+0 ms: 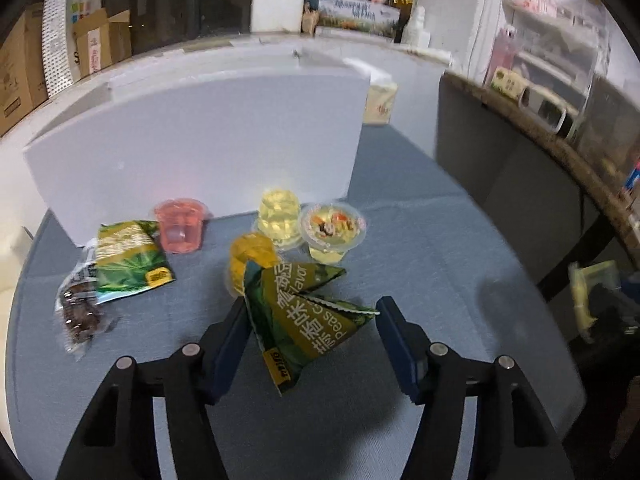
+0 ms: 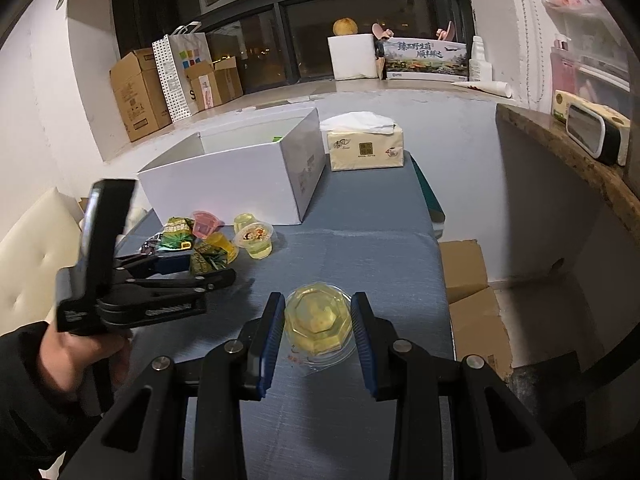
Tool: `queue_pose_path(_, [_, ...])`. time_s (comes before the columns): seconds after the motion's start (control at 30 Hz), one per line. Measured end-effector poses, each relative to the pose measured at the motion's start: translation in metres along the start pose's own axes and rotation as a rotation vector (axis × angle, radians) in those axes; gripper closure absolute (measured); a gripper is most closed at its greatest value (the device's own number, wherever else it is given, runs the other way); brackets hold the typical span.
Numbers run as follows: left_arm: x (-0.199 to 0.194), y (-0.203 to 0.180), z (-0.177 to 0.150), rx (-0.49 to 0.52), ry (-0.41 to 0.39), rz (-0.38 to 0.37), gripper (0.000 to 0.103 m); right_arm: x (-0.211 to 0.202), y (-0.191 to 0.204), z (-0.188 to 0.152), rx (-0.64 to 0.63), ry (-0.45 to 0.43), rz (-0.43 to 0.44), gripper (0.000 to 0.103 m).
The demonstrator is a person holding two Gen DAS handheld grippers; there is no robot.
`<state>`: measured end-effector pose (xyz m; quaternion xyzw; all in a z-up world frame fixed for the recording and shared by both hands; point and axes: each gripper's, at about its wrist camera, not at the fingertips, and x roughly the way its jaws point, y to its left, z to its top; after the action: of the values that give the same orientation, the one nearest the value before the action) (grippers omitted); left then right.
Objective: Organize snacks
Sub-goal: 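Grasp the green garlic-flavour snack bag with the left tool while the right tool holds its cup, then carry the bag and cup into the white box and open both tools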
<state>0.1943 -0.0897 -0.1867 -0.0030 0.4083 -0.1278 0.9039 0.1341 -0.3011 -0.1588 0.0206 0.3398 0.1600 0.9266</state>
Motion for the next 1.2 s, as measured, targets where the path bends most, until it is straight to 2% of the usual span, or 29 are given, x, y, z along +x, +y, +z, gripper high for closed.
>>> queue_pose_path(0.2, [-0.07, 0.013, 0.004, -0.006, -0.126, -0.037, 0.035, 0.004, 0.021, 0.011, -0.028, -0.017, 0.033, 0.066])
queue_pose_path(0.3, [-0.096, 0.027, 0.01, -0.014, -0.172, -0.026, 0.035, 0.011, 0.039, 0.022, -0.049, -0.029, 0.064, 0.066])
queue_pose_path(0.53, [-0.127, 0.063, 0.031, -0.03, -0.234, 0.018, 0.035, 0.03, 0.079, 0.061, -0.105, -0.061, 0.112, 0.066])
queue_pose_path(0.77, [-0.12, 0.105, 0.085, -0.032, -0.27, 0.046, 0.035, 0.063, 0.101, 0.123, -0.123, -0.1, 0.139, 0.066])
queue_pose_path(0.93, [-0.097, 0.133, 0.128, -0.036, -0.276, 0.062, 0.035, 0.105, 0.109, 0.167, -0.139, -0.087, 0.113, 0.066])
queue_pose_path(1.2, [-0.052, 0.153, 0.169, -0.029, -0.243, 0.089, 0.035, 0.163, 0.109, 0.2, -0.183, -0.029, 0.077, 0.066])
